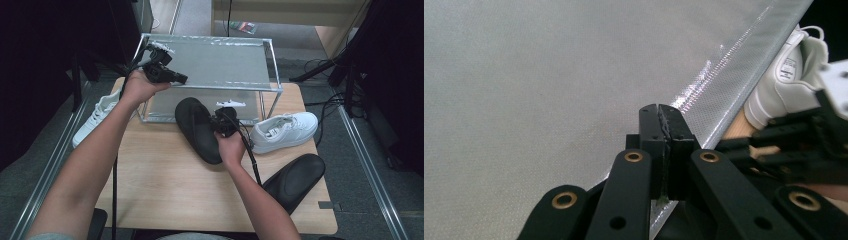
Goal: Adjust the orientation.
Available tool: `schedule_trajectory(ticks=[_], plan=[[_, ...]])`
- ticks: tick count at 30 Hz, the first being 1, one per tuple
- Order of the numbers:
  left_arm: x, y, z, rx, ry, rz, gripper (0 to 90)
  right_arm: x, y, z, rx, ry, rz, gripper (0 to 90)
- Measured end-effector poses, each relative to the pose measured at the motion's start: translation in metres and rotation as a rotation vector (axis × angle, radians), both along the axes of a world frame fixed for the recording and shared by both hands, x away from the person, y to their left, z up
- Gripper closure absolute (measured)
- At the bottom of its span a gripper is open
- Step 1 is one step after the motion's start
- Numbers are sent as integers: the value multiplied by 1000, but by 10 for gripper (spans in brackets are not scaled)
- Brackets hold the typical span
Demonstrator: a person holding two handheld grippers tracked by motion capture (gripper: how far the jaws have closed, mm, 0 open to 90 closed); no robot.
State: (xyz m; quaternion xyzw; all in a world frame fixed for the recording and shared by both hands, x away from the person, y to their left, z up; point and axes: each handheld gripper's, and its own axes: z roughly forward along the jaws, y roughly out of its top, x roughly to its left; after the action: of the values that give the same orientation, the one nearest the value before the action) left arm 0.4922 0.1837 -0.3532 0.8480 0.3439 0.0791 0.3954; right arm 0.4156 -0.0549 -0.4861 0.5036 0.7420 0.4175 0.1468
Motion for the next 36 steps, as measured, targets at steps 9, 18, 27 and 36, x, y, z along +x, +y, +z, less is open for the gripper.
schedule_trajectory(ticks=[9, 18, 27, 36], plan=[[0, -1, 0, 12, -8, -7, 900, 21, -2, -12, 3, 5, -58, 811], [0, -1, 0, 9, -6, -1, 900, 7, -6, 3, -1, -53, 22, 698], [-1, -2, 1, 19, -7, 6, 899, -44, -24, 14, 30, -55, 170, 802], [0, 0, -1, 3, 1, 5, 898, -79, -47, -11, -12, 4, 214, 900]])
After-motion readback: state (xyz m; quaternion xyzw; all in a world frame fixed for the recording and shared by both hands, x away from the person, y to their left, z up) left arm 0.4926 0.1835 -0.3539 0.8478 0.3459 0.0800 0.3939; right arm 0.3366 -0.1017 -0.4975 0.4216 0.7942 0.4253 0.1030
